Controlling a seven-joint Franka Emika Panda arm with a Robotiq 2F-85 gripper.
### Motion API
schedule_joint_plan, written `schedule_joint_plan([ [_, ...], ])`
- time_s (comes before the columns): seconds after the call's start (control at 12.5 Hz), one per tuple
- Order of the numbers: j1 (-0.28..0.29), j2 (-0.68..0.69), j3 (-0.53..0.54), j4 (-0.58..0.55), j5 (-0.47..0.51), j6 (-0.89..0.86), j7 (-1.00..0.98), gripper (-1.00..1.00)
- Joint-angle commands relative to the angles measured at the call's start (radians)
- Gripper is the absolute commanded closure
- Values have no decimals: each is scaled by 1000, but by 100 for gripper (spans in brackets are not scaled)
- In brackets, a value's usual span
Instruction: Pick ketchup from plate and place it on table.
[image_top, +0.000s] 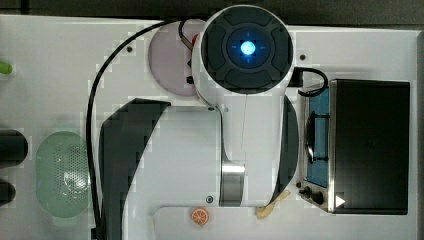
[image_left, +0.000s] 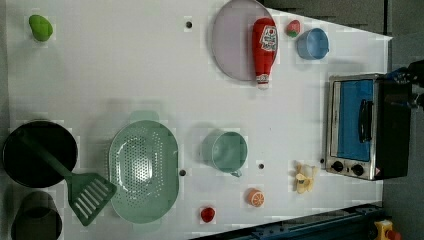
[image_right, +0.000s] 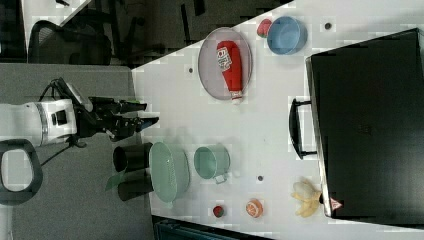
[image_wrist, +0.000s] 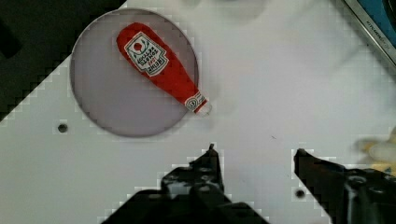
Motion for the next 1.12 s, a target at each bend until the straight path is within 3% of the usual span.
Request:
schedule_joint_plan([
  [0.08, -71, -136, 53, -106, 0, -107, 74, -58],
  [0.24, -69, -124, 54, -106, 0, -91, 67, -100],
  [1.12, -58, 130, 82, -99, 0, 105, 28, -100],
])
